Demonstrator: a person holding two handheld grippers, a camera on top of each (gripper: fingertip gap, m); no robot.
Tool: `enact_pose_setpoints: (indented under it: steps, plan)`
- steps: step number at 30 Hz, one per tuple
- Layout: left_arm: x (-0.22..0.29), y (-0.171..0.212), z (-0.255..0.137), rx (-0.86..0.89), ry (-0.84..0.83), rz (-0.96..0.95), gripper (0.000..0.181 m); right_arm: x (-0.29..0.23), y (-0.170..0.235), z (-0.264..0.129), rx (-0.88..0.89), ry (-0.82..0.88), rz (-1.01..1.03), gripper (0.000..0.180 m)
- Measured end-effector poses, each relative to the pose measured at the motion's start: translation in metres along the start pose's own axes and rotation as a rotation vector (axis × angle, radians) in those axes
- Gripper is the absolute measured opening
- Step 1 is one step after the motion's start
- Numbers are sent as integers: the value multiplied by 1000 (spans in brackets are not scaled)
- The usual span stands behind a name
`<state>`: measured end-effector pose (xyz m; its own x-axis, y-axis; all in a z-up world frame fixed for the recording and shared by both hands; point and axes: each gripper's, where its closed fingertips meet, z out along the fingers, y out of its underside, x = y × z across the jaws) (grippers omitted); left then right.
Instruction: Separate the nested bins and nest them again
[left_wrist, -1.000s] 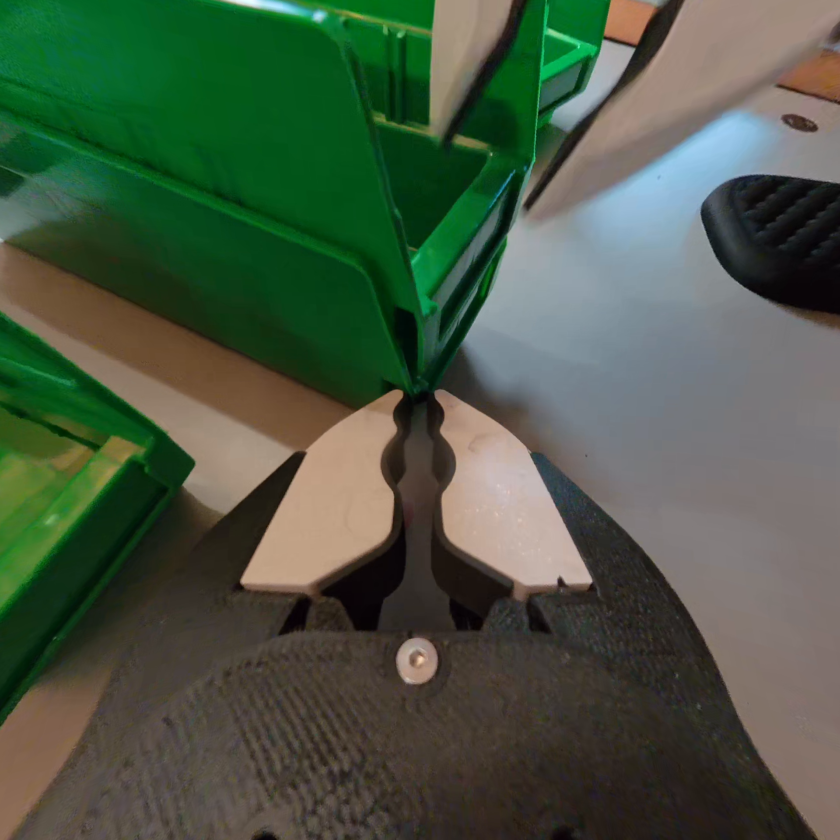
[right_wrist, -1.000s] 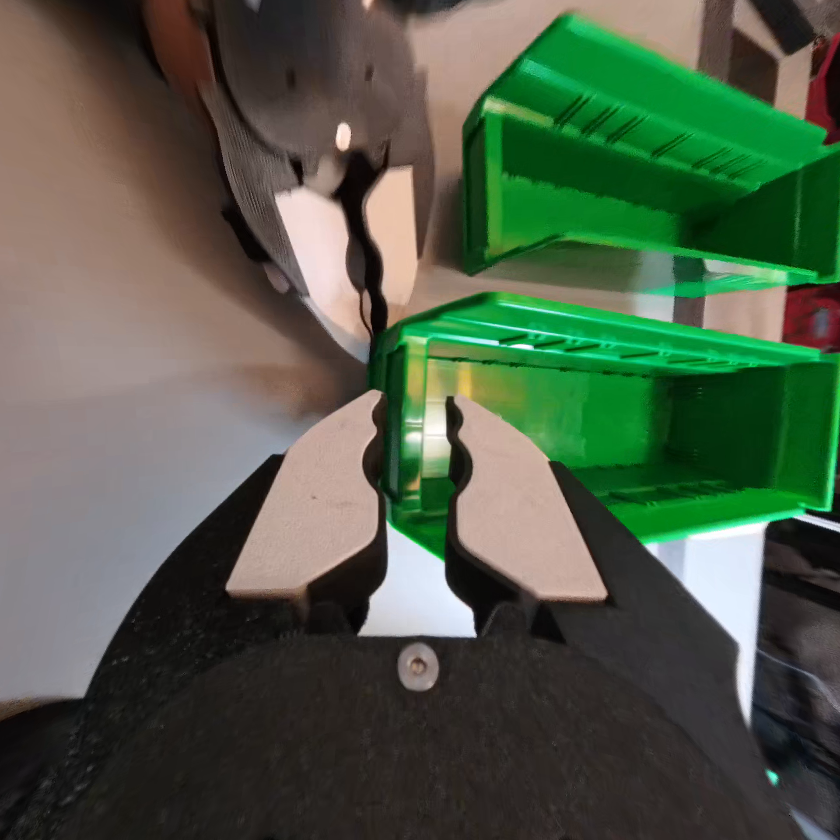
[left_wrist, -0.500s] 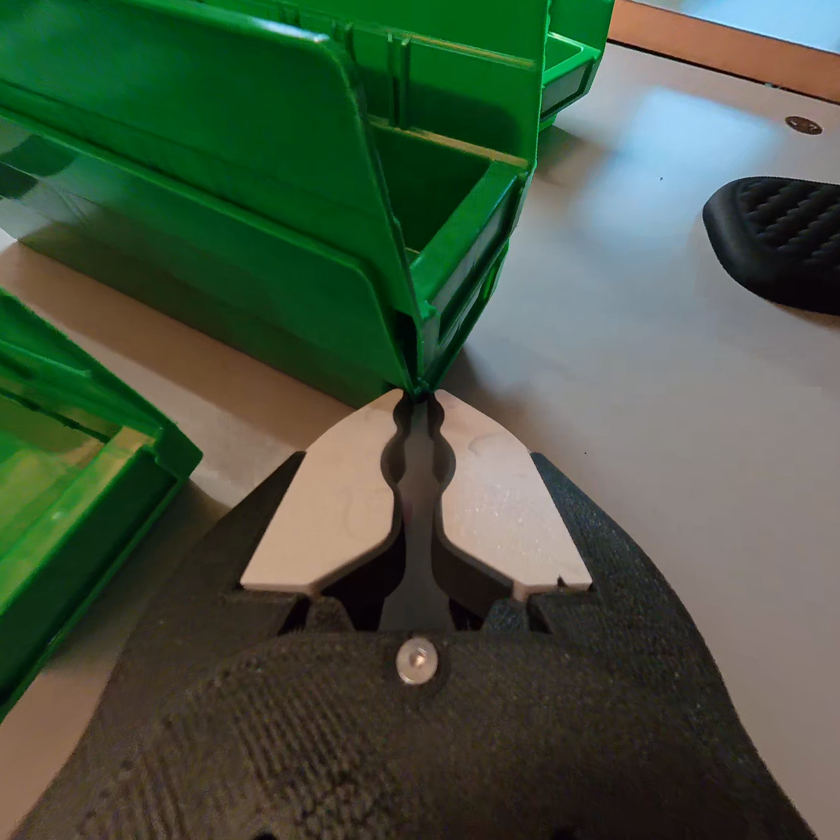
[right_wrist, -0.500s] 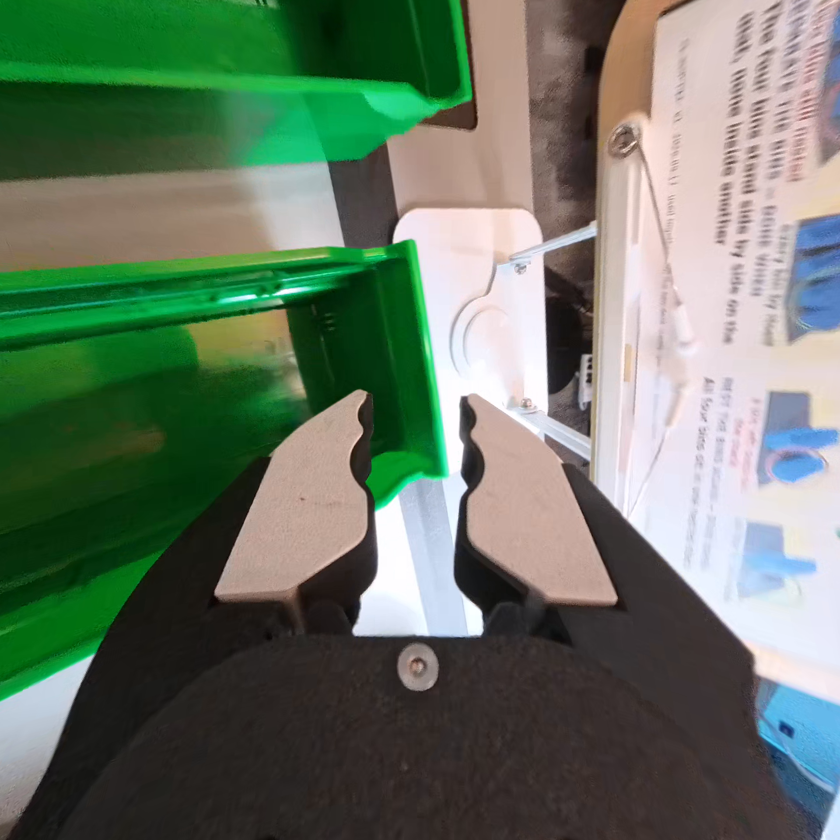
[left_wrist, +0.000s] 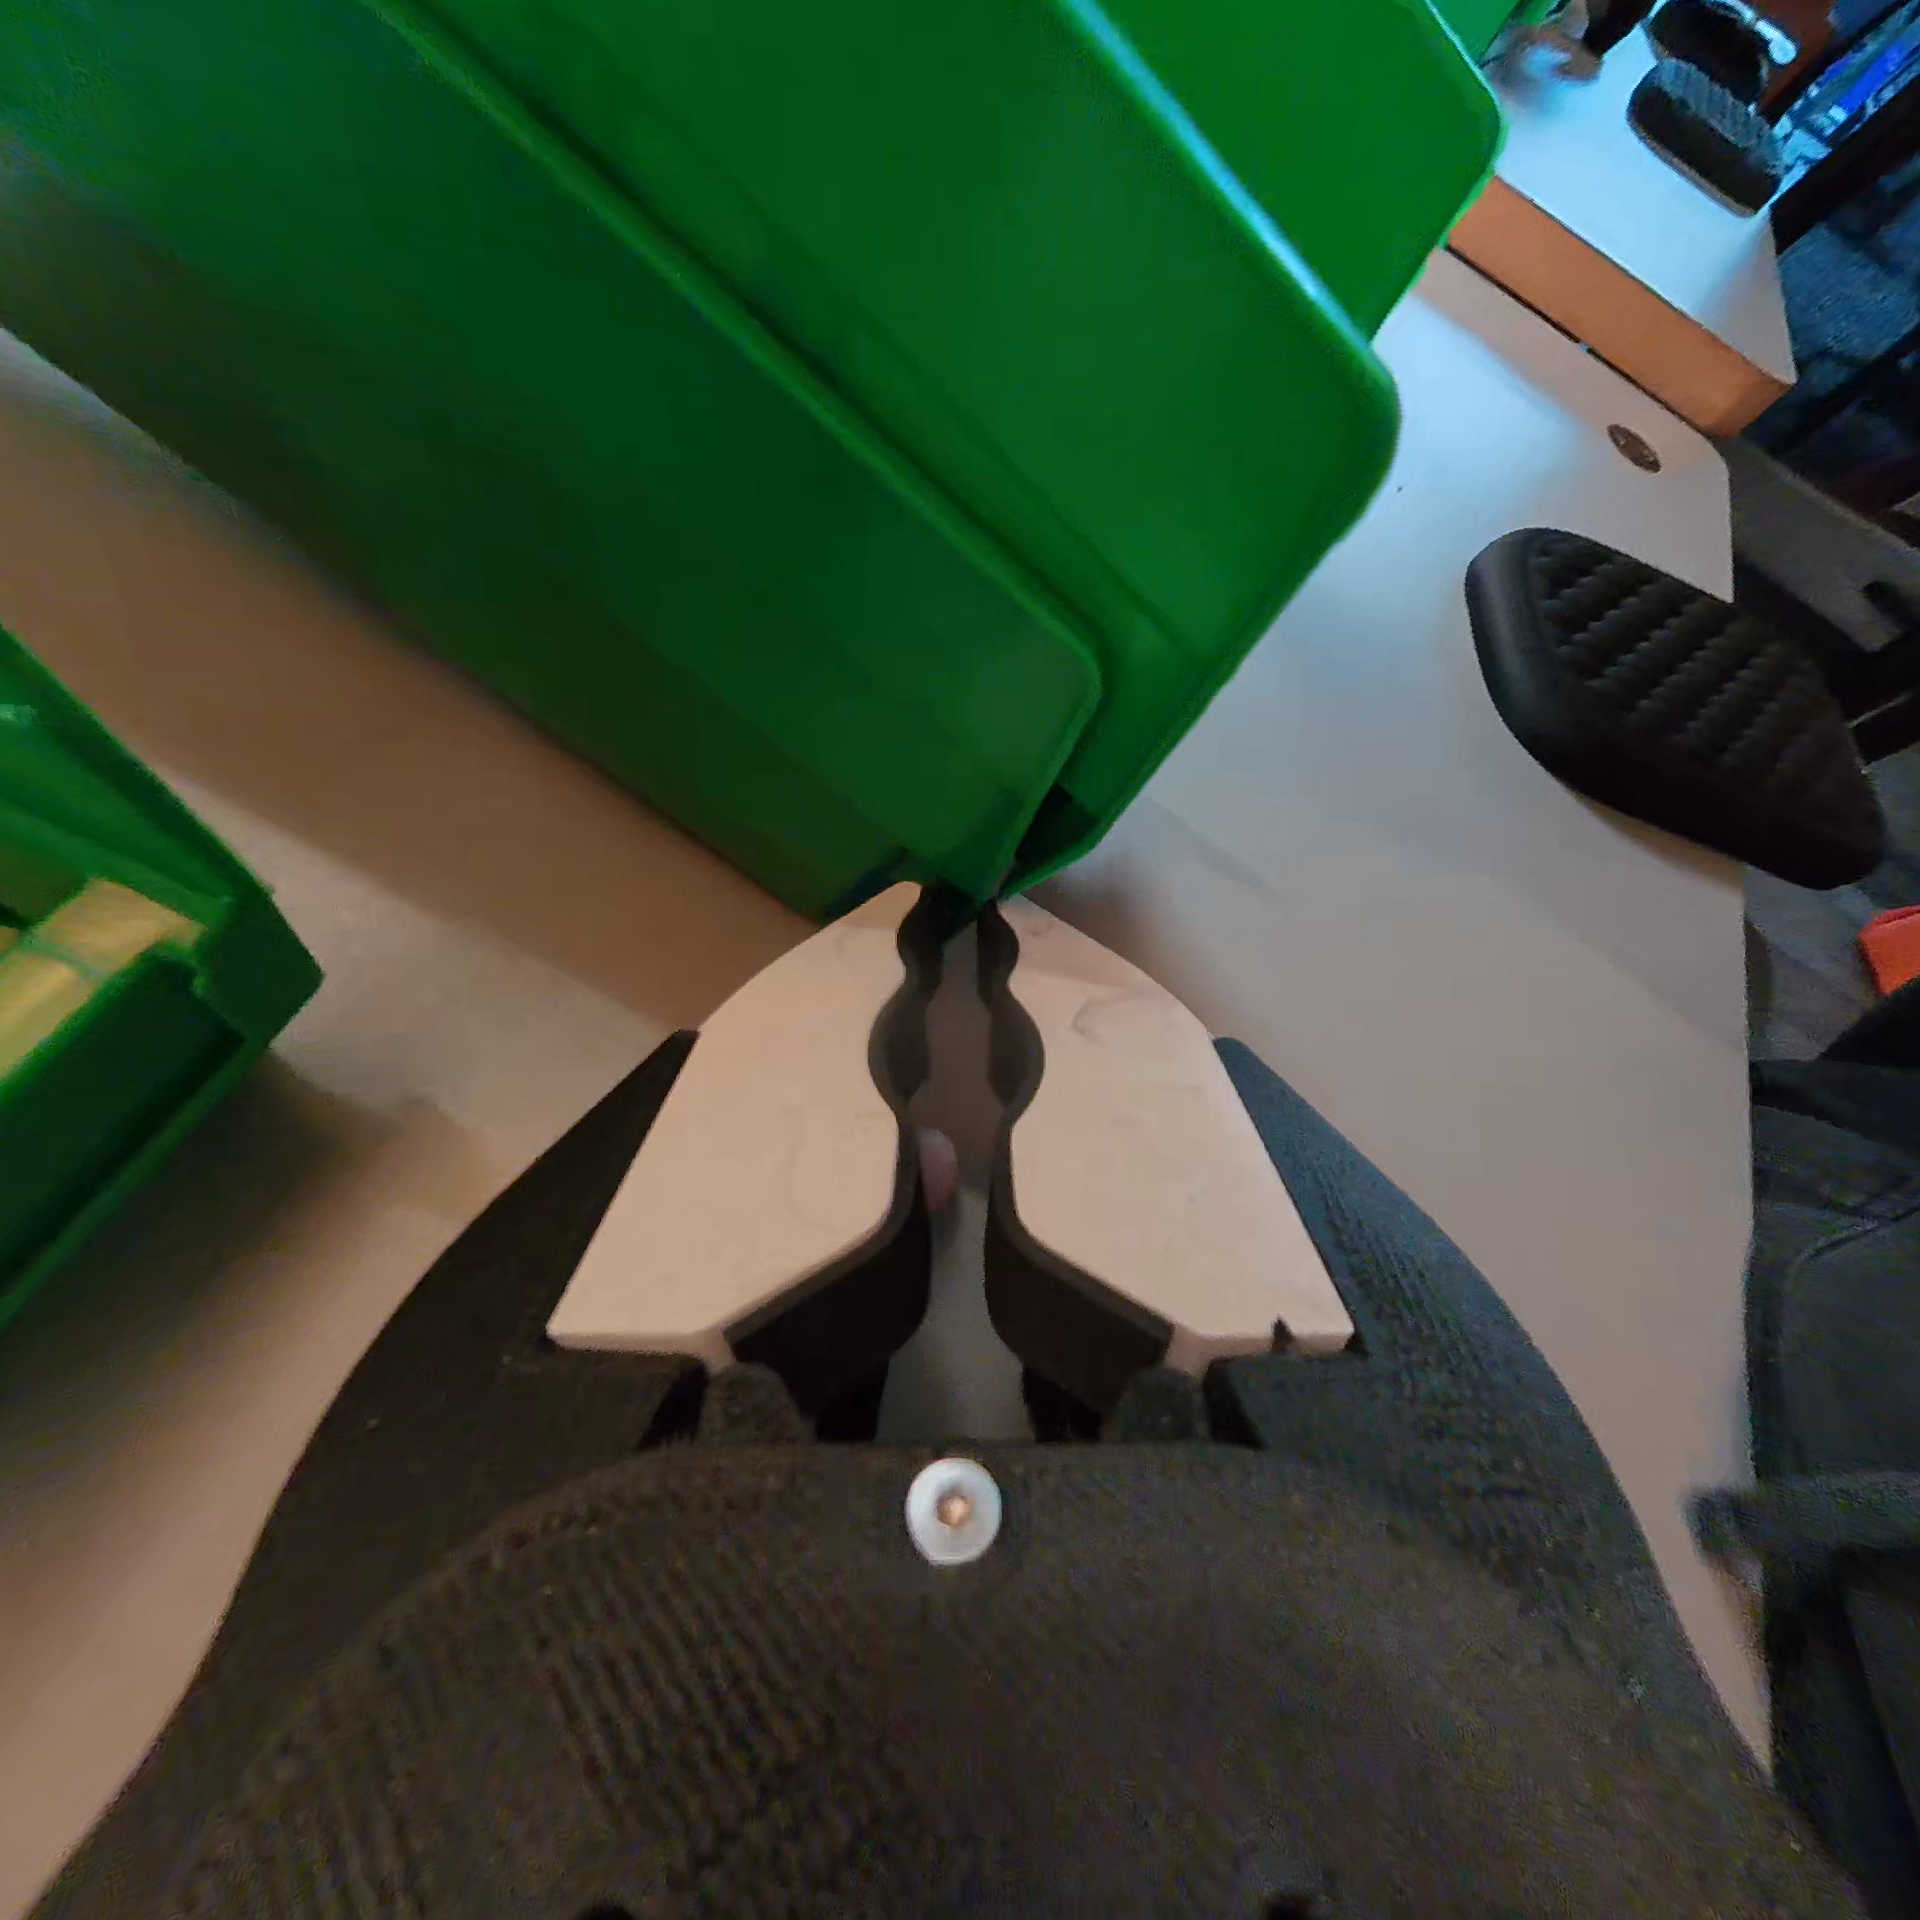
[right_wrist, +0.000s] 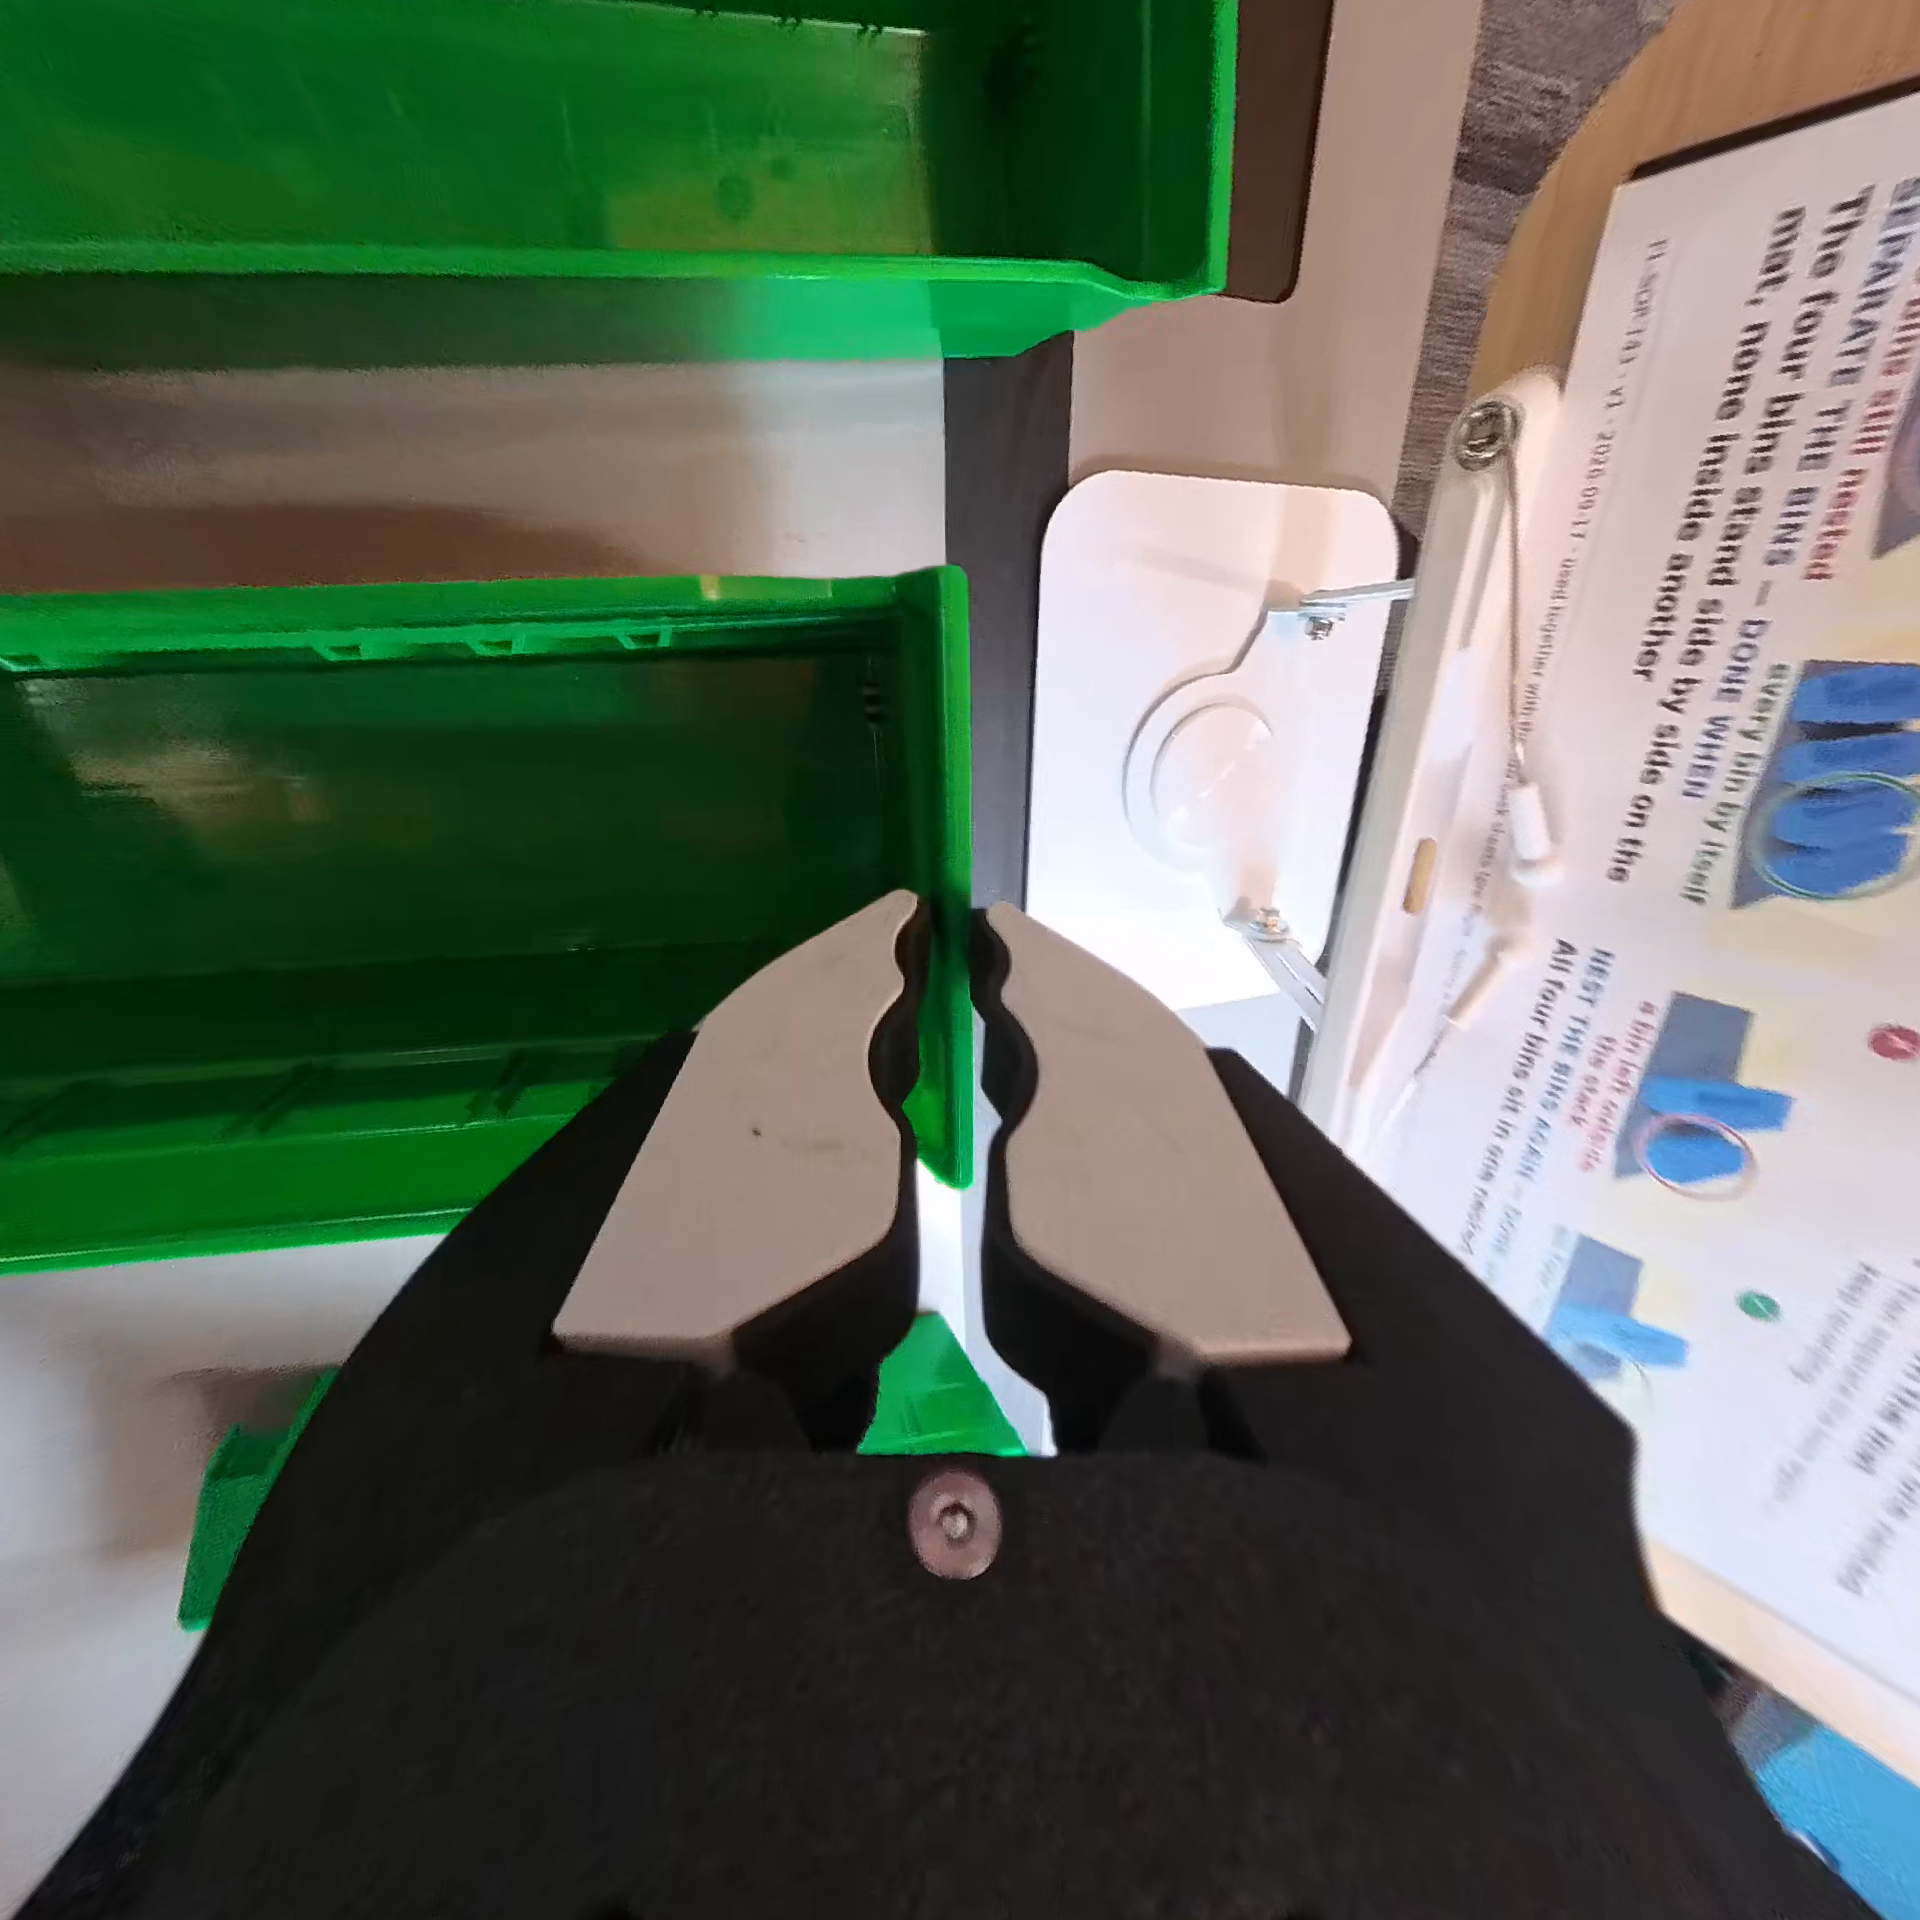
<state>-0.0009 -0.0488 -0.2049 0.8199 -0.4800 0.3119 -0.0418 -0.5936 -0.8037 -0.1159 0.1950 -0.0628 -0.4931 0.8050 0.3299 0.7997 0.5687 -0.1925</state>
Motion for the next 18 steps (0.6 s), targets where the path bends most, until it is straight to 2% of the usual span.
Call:
enact_pose_setpoints:
  steps: [1,9,18]
  plan:
    - [2,-1,-1,4,9,-9,7,-1,0,-6,1,16,-3,7]
    - [7,-6,-2,22,-6,22,6,-7,-3,-49,58,110,-16,6]
    - [-2,-4,-4,37,-92,129,7,-8,-9,-59,71,159,-34,6]
